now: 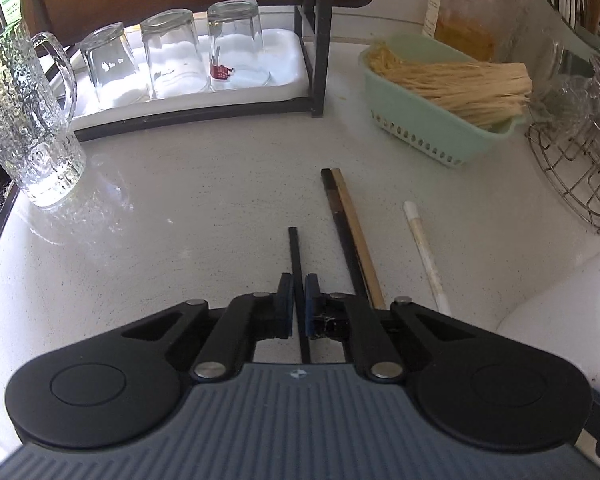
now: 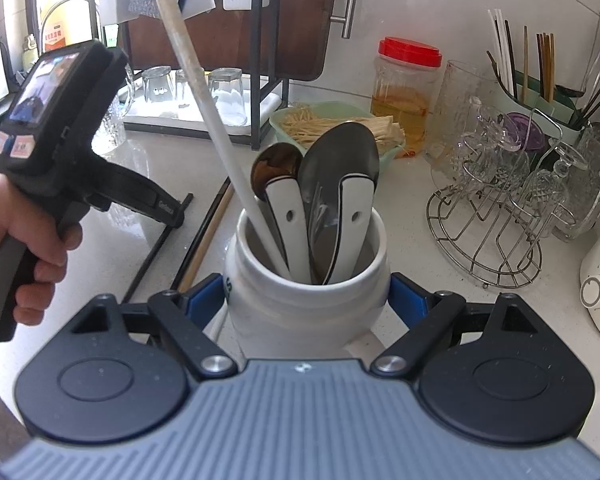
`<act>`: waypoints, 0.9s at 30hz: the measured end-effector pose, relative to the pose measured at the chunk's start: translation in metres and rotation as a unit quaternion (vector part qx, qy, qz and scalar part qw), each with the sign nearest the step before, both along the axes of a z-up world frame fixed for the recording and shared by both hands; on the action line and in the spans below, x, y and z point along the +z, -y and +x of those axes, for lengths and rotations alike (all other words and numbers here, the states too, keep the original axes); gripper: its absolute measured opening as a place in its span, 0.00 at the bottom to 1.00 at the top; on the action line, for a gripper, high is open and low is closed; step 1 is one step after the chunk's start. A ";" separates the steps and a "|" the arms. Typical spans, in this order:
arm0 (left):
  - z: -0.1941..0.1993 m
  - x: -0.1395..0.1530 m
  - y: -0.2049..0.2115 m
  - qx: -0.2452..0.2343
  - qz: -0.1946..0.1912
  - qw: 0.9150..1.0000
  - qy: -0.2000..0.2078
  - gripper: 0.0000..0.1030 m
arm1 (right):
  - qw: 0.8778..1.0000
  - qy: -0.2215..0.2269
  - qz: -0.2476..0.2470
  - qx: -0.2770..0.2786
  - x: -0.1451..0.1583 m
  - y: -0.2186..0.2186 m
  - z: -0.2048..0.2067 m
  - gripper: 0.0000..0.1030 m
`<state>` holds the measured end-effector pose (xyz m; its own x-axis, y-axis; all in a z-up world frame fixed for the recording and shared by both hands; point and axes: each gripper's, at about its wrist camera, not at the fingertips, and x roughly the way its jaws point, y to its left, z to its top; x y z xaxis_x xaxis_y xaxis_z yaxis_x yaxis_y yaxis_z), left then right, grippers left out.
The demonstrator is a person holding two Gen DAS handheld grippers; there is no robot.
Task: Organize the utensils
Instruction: 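Lower the left tool onto the black chopstick and close on it, then lift the black chopstick with the left tool and carry it to the mug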
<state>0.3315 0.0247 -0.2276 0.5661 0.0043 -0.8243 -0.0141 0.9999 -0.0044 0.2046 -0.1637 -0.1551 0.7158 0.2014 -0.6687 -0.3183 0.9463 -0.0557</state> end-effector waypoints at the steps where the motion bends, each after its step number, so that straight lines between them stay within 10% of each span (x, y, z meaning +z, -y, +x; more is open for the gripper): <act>1: 0.000 0.000 -0.001 0.000 0.001 1.000 -0.001 0.05 | 1.000 0.000 0.000 0.000 0.000 0.000 0.000 0.87; 27: -0.067 0.103 -0.010 0.032 -0.073 0.996 0.051 0.05 | 1.000 -0.005 -0.003 0.020 -0.003 0.002 0.004 0.88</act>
<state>0.2643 0.0349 -0.1244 0.6498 -0.0725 -0.7567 -0.0692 0.9857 -0.1539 0.2087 -0.1661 -0.1583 0.6998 0.2257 -0.6778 -0.3574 0.9321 -0.0585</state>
